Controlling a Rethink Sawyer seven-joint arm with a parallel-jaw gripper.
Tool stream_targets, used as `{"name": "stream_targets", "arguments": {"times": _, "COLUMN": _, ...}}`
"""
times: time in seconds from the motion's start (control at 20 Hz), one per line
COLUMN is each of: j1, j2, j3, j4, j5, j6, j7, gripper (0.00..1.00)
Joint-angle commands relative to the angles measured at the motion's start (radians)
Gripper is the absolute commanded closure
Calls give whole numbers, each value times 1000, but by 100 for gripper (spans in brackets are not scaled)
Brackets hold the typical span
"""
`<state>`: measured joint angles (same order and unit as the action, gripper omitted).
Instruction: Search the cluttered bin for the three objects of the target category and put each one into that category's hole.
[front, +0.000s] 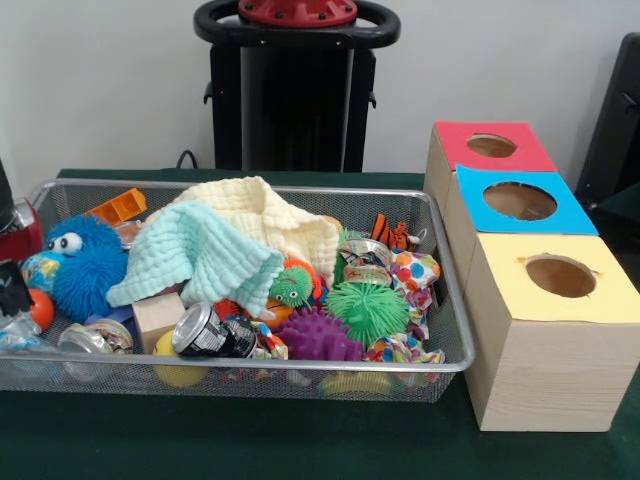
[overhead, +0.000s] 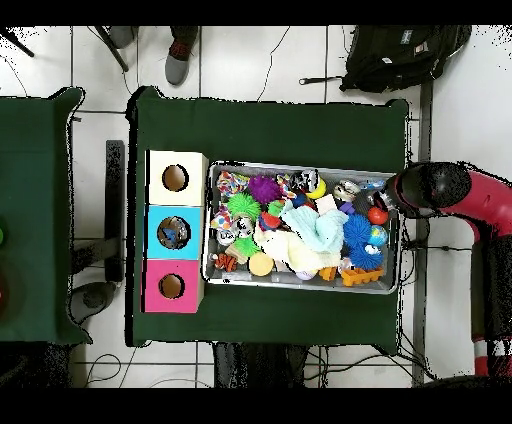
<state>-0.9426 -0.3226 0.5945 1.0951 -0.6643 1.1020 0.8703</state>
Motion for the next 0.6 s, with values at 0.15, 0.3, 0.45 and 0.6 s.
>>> {"name": "stream_targets", "arguments": {"times": 0.15, "j1": 68, "j2": -48, "j3": -62, "j4": -26, "j5": -93, "j6": 112, "j7": -217, "gripper": 100}}
{"name": "stream_targets", "arguments": {"times": 0.3, "j1": 73, "j2": -50, "j3": -66, "j4": -37, "j5": -92, "j6": 125, "j7": -224, "gripper": 100}}
{"name": "stream_targets", "arguments": {"times": 0.45, "j1": 78, "j2": -59, "j3": -69, "j4": -39, "j5": -89, "j6": 137, "j7": -222, "gripper": 100}}
{"name": "stream_targets", "arguments": {"times": 0.6, "j1": 83, "j2": -49, "j3": -77, "j4": -47, "j5": -97, "j6": 142, "j7": -227, "gripper": 100}}
